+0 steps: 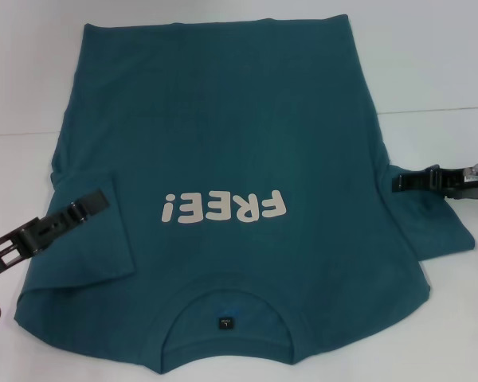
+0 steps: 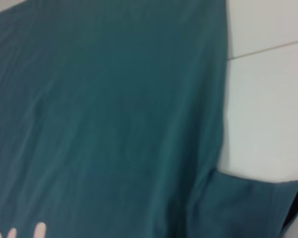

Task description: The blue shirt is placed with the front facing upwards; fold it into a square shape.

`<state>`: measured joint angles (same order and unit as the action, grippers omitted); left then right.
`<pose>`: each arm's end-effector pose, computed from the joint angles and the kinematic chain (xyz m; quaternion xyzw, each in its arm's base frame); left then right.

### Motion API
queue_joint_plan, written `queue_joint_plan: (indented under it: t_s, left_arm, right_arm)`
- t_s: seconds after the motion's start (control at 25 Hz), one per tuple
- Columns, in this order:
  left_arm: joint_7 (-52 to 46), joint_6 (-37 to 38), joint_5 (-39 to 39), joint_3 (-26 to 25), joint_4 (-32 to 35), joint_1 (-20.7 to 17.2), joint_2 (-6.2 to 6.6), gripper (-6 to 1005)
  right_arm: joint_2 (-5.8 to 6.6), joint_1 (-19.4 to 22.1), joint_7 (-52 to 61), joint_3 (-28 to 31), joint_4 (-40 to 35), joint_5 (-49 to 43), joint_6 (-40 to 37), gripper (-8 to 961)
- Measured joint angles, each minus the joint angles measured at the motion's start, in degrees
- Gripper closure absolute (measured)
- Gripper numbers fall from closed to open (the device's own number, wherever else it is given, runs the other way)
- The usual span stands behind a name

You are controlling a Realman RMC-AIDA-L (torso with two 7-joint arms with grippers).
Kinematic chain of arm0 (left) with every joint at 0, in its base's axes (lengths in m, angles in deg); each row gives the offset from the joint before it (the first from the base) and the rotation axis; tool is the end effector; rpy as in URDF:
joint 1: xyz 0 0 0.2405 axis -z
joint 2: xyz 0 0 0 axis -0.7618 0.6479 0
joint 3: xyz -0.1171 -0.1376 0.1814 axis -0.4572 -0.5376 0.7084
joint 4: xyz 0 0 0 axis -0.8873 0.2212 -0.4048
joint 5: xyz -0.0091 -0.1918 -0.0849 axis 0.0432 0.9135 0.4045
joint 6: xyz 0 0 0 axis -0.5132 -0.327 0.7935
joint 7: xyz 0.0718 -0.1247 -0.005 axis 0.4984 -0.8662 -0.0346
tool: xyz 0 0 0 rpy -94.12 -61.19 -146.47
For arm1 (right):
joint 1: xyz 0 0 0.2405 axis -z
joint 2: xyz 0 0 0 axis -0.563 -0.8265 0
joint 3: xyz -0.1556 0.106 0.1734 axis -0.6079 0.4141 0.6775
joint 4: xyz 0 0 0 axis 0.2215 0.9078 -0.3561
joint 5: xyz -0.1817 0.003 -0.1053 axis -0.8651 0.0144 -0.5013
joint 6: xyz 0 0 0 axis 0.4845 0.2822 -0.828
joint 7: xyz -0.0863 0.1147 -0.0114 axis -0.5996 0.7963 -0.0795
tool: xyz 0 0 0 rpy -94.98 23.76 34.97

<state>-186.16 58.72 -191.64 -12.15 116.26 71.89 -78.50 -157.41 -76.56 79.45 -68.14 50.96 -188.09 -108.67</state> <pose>-0.2854 0.2931 0.0312 -0.7548 -0.4604 -0.4495 0.1277 0.3225 0.4249 0.0489 -0.7277 0.5992 0.0835 0.3231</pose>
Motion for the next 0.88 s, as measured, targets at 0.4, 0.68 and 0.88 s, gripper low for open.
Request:
queue_joint_plan:
  t_s: [0.4, 0.68, 0.88]
  left_arm:
    - [0.0, 0.0, 0.4, 0.0, -0.1, 0.1, 0.00, 201]
    - [0.1, -0.1, 0.6, 0.0, -0.1, 0.0, 0.00, 201]
    - [0.1, -0.2, 0.6, 0.0, -0.1, -0.1, 0.00, 201]
  right_arm:
    - [0.31, 0.0, 1.1, -0.1, 0.1, -2.4, 0.5, 47]
    - [-0.62, -0.7, 0.6, -0.1, 0.4, -2.2, 1.6, 47]
    - [-0.92, -1.3, 0.5, -0.1, 0.5, -2.2, 1.7, 47]
